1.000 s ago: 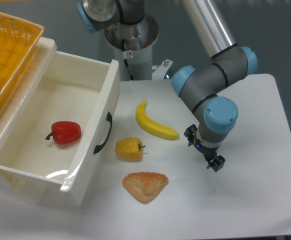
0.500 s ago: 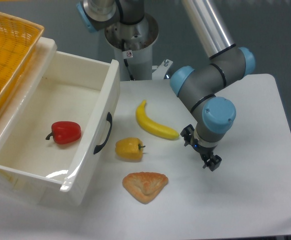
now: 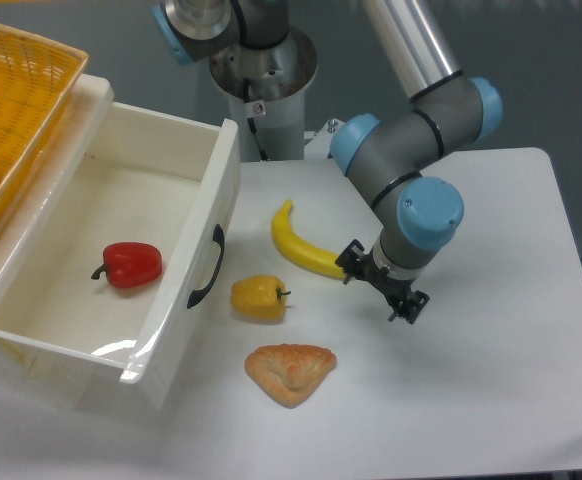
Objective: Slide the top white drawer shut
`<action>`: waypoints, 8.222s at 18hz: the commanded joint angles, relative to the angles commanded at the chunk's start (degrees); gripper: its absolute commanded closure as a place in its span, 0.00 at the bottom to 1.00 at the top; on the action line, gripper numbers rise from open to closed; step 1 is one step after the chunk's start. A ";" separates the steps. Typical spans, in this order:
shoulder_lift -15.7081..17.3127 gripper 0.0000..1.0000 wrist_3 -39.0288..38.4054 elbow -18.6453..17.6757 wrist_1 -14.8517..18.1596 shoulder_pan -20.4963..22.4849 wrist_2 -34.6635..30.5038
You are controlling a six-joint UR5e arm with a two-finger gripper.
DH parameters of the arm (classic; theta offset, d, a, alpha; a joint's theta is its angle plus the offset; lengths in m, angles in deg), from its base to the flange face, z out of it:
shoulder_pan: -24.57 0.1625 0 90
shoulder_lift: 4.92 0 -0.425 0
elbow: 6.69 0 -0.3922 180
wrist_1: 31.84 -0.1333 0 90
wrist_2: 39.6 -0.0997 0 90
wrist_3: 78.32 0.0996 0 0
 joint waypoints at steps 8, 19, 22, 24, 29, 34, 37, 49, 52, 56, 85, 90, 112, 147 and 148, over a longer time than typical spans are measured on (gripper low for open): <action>1.68 1.00 -0.44 -0.09 6.07 -1.58 1.59; 4.22 1.00 -5.54 0.35 9.86 -6.50 8.44; 4.31 1.00 -6.94 0.88 9.86 -7.38 9.85; 4.93 1.00 -7.30 0.97 9.77 -7.47 11.52; 5.89 1.00 -7.65 1.05 9.77 -7.56 13.81; 5.98 1.00 -8.09 1.05 9.86 -8.70 14.34; 6.33 1.00 -8.27 1.05 9.86 -9.41 15.48; 7.21 1.00 -10.20 0.97 9.86 -10.46 17.15; 7.21 1.00 -10.73 1.05 9.86 -11.07 17.24; 7.21 1.00 -11.34 1.05 9.86 -12.04 17.24; 7.83 1.00 -17.76 0.97 9.51 -22.15 17.24; 7.74 1.00 -18.20 0.97 9.51 -23.38 17.24; 7.21 0.76 -18.81 1.84 5.30 -20.85 17.06; -8.16 0.00 26.98 9.14 -9.83 7.82 -15.81; -8.43 0.00 26.89 9.40 -9.83 7.82 -15.81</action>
